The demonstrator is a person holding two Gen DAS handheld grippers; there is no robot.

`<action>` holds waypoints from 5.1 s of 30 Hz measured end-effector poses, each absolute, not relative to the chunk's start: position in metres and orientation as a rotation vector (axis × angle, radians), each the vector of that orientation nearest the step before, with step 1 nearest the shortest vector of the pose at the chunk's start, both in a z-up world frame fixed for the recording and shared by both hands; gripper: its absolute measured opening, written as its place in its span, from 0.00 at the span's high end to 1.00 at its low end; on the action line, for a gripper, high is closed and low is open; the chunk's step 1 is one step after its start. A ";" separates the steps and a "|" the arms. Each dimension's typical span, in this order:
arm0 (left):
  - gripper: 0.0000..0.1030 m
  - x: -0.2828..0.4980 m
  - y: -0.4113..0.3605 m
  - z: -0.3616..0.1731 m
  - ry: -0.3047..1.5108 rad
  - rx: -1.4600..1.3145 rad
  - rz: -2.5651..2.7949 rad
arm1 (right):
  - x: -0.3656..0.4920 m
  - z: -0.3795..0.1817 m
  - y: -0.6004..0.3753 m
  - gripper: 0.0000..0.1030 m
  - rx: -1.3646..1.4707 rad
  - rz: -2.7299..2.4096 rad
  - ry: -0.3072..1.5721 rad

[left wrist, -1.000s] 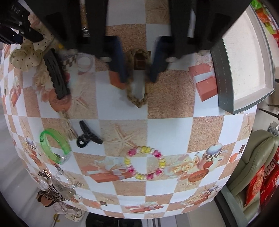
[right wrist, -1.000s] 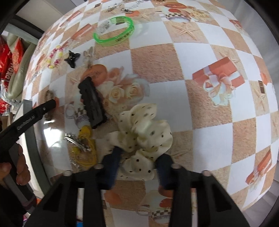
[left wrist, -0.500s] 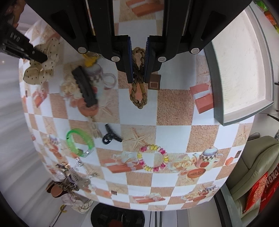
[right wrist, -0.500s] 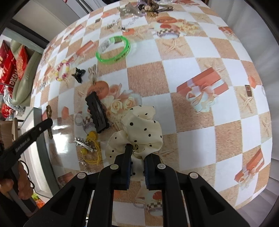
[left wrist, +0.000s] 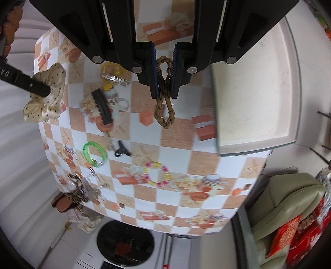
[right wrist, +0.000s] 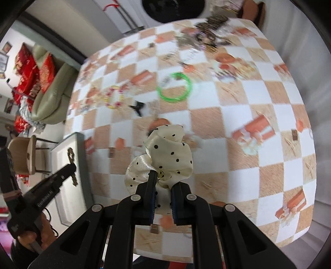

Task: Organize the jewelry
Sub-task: 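Carry bracelet and scrunchie over the white tray with both tools, then open both tools to drop bracelet and scrunchie into the tray, then move both tools back over the table toward the black hair clip, then grasp the black hair clip with right tool while left tool grasps the silver chain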

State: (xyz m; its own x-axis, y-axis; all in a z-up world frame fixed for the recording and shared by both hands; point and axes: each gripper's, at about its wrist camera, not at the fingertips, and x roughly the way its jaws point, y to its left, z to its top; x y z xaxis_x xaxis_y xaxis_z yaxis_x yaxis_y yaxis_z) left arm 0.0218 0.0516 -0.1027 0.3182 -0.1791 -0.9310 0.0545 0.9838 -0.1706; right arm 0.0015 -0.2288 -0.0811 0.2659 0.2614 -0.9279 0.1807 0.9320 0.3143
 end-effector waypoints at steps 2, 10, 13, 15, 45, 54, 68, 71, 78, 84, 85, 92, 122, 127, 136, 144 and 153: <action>0.84 0.018 0.067 -0.100 1.233 -0.133 -0.127 | 0.006 -0.072 -0.214 0.87 0.381 0.097 1.301; 0.84 0.004 0.137 -0.104 1.225 -0.192 0.021 | 0.036 -0.056 -0.125 0.87 0.288 0.290 1.296; 0.84 0.000 0.162 -0.113 1.233 -0.213 0.075 | 0.046 -0.058 -0.086 0.87 0.243 0.361 1.302; 0.84 -0.001 0.178 -0.120 1.237 -0.220 0.108 | 0.052 -0.060 -0.059 0.87 0.208 0.407 1.305; 0.84 0.018 0.223 -0.193 1.304 -0.186 0.232 | 0.115 -0.158 0.081 0.87 0.054 0.526 1.436; 0.83 0.018 0.219 -0.201 1.331 -0.149 0.248 | 0.122 -0.180 0.090 0.78 0.035 0.511 1.479; 0.05 0.017 0.220 -0.191 1.310 -0.130 0.278 | 0.133 -0.179 0.086 0.39 0.163 0.514 1.486; 0.05 0.016 0.217 -0.187 1.310 -0.114 0.277 | 0.133 -0.169 0.084 0.31 0.182 0.526 1.470; 0.05 0.012 0.213 -0.175 1.322 -0.114 0.253 | 0.121 -0.136 0.066 0.22 0.231 0.545 1.428; 0.00 0.012 0.201 -0.161 1.330 -0.091 0.240 | 0.105 -0.112 0.027 0.14 0.276 0.506 1.394; 0.00 0.012 0.197 -0.159 1.331 -0.085 0.234 | 0.101 -0.109 0.020 0.14 0.280 0.496 1.387; 0.00 0.008 0.160 -0.146 1.342 -0.038 0.154 | 0.080 -0.101 -0.055 0.14 0.360 0.379 1.373; 0.00 -0.010 -0.001 -0.157 1.424 0.032 -0.122 | 0.021 -0.138 -0.245 0.13 0.356 0.055 1.462; 0.00 -0.011 -0.007 -0.166 1.437 0.015 -0.112 | 0.025 -0.147 -0.244 0.13 0.326 0.069 1.480; 0.00 -0.016 -0.021 -0.184 1.464 0.003 -0.146 | 0.036 -0.166 -0.233 0.13 0.265 0.082 1.511; 0.03 -0.018 -0.032 -0.203 1.486 -0.018 -0.159 | 0.056 -0.186 -0.221 0.13 0.208 0.087 1.526; 0.14 -0.017 -0.039 -0.220 1.489 -0.008 -0.140 | 0.075 -0.201 -0.191 0.22 0.093 0.113 1.517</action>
State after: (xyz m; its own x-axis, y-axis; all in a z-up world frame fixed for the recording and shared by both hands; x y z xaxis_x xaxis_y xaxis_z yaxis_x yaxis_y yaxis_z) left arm -0.0173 -0.0390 -0.2197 0.0749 -0.0982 -0.9923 0.0881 0.9919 -0.0915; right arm 0.0754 -0.1910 -0.2011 0.0501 0.1314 -0.9901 -0.0162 0.9913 0.1308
